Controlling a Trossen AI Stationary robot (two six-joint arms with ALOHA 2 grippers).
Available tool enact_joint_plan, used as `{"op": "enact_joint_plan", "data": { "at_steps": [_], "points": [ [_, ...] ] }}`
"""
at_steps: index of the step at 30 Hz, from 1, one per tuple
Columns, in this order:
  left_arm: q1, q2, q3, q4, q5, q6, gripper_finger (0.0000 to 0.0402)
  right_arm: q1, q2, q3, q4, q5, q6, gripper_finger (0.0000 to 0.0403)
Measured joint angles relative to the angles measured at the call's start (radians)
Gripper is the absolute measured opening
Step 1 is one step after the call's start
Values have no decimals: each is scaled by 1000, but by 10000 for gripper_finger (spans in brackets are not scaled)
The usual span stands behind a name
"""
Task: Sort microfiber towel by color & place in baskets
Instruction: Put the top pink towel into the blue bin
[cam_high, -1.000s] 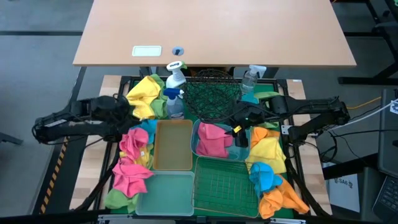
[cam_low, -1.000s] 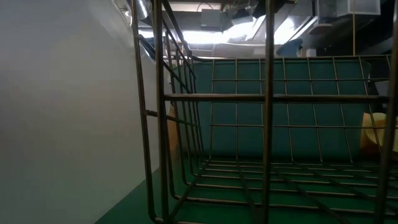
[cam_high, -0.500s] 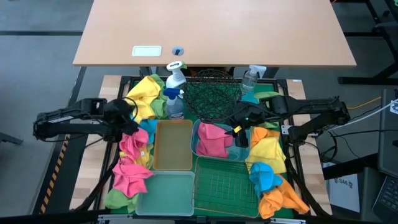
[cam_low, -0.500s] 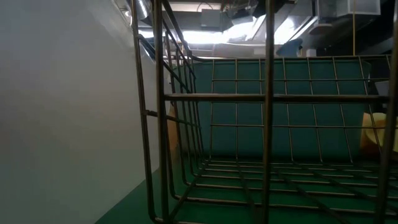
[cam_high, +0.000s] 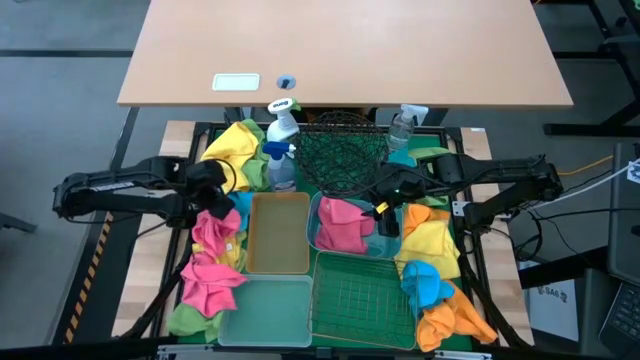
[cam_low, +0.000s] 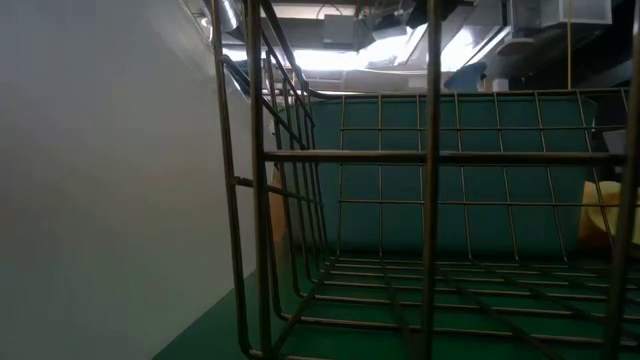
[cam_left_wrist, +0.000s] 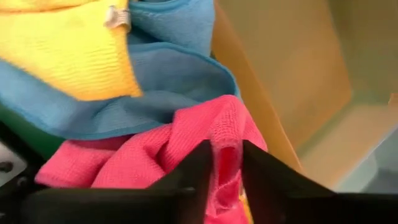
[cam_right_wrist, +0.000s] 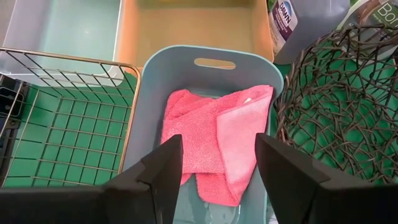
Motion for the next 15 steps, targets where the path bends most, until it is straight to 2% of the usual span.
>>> {"op": "enact_joint_plan", "data": {
  "at_steps": [2, 4, 8, 15],
  "points": [
    [0, 0, 0, 4, 2, 23, 32, 0, 0, 0, 0, 0, 0, 199],
    [0, -1, 0, 19, 2, 32, 9, 0, 0, 0, 0, 0, 0, 199],
    [0, -4, 0, 123, 47, 32, 5, 0, -6, 0, -2, 0, 0, 199],
    [0, -9, 0, 526, 165, 7, 2, 0, -83, 0, -2, 0, 32, 199]
  ]
}}
